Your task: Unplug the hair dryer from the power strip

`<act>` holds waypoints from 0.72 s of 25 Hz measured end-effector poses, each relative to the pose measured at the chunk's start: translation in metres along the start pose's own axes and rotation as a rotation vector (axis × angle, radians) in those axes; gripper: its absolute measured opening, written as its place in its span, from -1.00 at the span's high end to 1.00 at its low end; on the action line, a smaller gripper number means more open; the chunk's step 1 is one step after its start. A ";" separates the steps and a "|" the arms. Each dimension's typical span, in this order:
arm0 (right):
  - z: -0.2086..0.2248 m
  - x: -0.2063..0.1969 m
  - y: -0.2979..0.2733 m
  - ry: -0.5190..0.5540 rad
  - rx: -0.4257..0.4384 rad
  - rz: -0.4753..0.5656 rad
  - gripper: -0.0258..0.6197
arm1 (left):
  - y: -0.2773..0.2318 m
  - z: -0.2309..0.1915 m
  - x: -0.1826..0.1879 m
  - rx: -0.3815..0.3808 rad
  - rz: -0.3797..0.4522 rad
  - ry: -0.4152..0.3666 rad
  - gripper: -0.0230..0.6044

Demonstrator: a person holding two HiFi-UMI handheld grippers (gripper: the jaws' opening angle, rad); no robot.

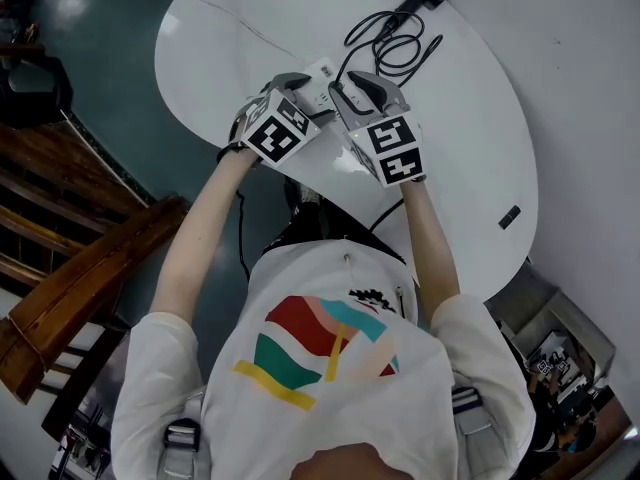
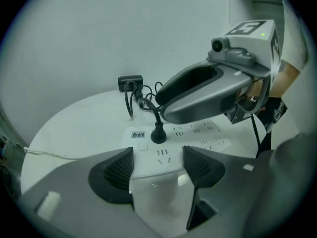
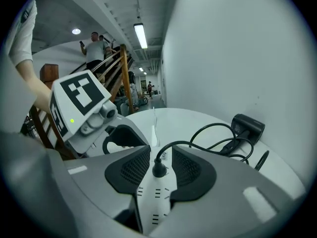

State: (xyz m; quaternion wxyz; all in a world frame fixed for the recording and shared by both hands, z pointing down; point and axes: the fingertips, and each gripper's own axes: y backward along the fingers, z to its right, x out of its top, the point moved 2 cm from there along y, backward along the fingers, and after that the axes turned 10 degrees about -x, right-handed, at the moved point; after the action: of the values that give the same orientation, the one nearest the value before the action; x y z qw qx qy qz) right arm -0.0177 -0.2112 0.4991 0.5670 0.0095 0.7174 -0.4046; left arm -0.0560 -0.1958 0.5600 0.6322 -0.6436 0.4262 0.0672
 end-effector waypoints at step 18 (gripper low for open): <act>-0.012 -0.020 -0.035 0.138 0.003 0.016 0.69 | -0.001 -0.002 0.001 0.008 -0.047 0.019 -0.07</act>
State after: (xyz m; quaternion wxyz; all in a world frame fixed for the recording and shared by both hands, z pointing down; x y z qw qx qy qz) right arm -0.0363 -0.2188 0.5354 0.5196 0.0440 0.7541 -0.3993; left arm -0.0555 -0.1982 0.5604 0.6320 -0.6515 0.4173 0.0443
